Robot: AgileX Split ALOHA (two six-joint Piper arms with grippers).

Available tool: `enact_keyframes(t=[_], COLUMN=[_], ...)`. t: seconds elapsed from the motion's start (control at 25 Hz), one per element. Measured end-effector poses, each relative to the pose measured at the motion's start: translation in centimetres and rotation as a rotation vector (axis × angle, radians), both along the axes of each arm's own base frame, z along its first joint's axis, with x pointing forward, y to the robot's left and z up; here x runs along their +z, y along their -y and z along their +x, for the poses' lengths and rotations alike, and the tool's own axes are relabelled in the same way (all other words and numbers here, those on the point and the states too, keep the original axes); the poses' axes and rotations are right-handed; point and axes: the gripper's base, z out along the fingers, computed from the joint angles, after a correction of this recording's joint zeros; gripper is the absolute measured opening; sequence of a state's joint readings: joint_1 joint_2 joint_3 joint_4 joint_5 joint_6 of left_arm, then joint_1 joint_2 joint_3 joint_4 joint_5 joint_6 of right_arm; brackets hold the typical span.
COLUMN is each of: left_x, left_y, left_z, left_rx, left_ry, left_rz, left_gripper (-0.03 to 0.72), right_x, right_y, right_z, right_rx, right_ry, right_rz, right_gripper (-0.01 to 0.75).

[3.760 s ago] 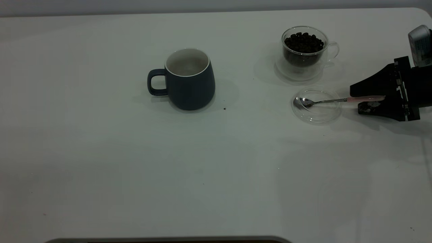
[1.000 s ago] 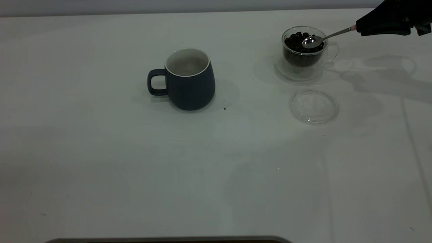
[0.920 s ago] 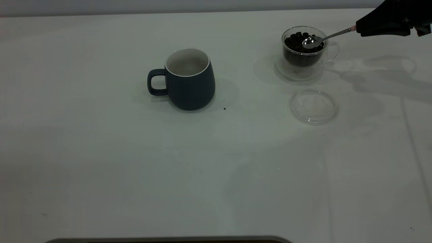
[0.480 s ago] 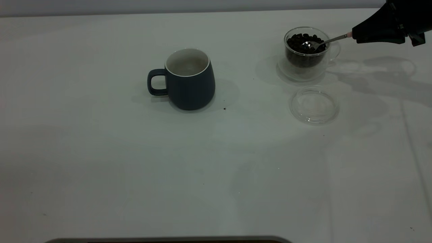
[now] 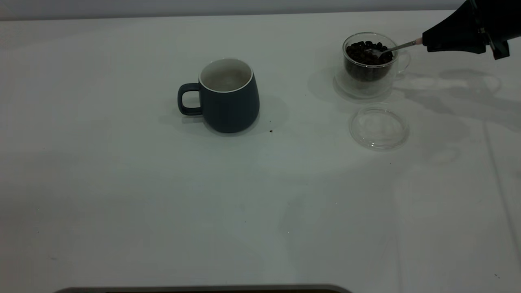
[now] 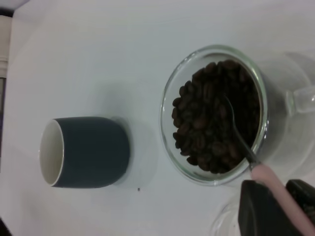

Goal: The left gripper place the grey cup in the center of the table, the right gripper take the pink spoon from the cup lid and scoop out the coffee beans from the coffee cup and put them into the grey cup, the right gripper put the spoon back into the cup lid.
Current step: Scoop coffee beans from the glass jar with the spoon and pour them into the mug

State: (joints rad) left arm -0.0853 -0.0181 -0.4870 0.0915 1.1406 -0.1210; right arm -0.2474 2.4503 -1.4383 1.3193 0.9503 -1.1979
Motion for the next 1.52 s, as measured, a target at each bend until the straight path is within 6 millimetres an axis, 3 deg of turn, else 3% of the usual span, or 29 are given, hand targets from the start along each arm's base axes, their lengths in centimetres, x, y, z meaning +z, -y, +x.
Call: enact_keyframes(t=[0.56, 0.88, 1.52], left_x=[0.0, 0.0, 0.0], left_y=[0.0, 0.0, 0.0], left_z=[0.0, 0.0, 0.0], left_rx=[0.000, 0.000, 0.000], left_ry=[0.000, 0.000, 0.000], left_rz=[0.000, 0.000, 0.000], left_gripper=[0.370, 0.370, 0.370], right_x=[-0.6, -0.5, -0.1], right_y=[0.0, 1.5, 2.3], right_z=[-0.1, -0.4, -0.5], right_rx=[-0.034, -0.070, -0.092], right_ry=[-0.043, -0.060, -0.061], right_rz=[0.035, 0.066, 0.123], right_gripper=[0.097, 0.097, 0.097])
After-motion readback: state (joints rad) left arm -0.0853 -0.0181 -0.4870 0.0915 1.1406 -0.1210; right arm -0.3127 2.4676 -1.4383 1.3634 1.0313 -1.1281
